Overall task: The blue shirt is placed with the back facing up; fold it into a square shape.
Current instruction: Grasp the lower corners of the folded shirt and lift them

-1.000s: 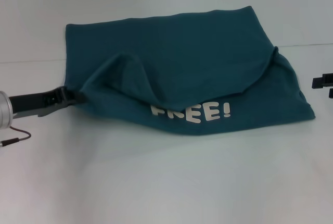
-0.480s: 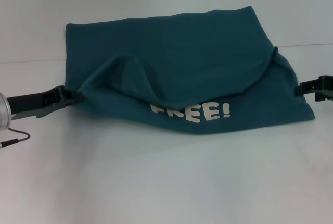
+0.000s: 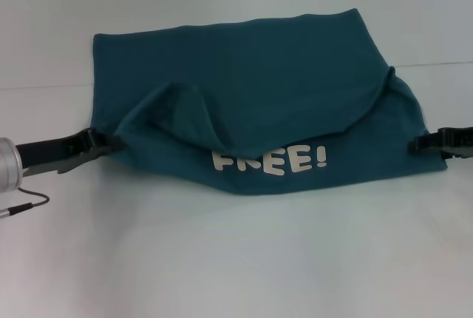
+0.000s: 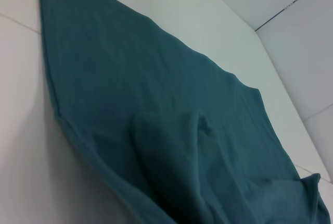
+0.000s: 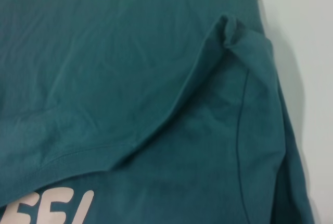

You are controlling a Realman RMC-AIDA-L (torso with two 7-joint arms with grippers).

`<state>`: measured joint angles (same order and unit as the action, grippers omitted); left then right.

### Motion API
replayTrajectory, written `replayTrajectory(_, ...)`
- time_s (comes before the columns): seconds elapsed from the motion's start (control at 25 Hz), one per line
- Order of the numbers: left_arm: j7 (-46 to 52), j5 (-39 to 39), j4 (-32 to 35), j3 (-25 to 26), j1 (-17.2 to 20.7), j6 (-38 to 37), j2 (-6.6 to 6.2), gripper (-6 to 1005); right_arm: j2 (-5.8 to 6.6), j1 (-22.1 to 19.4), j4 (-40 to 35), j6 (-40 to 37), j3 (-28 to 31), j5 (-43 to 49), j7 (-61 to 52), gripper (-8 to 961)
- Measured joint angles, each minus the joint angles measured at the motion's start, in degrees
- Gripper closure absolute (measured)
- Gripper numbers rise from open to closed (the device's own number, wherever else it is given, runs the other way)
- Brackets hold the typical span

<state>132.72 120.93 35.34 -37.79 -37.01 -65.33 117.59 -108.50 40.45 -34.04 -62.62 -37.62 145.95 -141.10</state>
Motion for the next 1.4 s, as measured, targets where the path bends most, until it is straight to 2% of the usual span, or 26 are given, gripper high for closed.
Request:
replayTrajectory(0.12,0.0,0.0,-0.01,0.0,0.01,0.0,0.18,992,-0.5,0.14,0.63,1.18,-0.86,0.64,0.28,223)
replayTrajectory(0.52,0.48,-0.01,-0.01,0.0,0.01,-0.05,0.37,992,-0.57,-0.43,-0.3,0.9,-0.52,-0.24,-0.82,234)
replayTrajectory(0.96,0.68,0.0,-0.01,-0.01,0.01,-0.07,0.28,992,-0.04,-0.52,-0.76,0.0,-0.6,-0.19,-0.97,648)
replayTrajectory(1.16,0.81,0.17,-0.01,-0.06,0.04,-0.54,0.2,993,0.52,-0.84,-1.34,-2.55,-0.52,-0.2,-1.14,900)
replayTrajectory(1.24,1.3,1.01,0.08,-0.33,0.05,-1.84,-0.12,993,0.71,-1.06,-2.29,-4.32,-0.52,-0.2,-1.14,902)
replayTrajectory(1.4,2.6,4.81,1.66,-0.26,0.46,-6.07,-0.88,993,1.12,-2.66,-8.12,-13.62,-0.52,-0.11,-1.95,905)
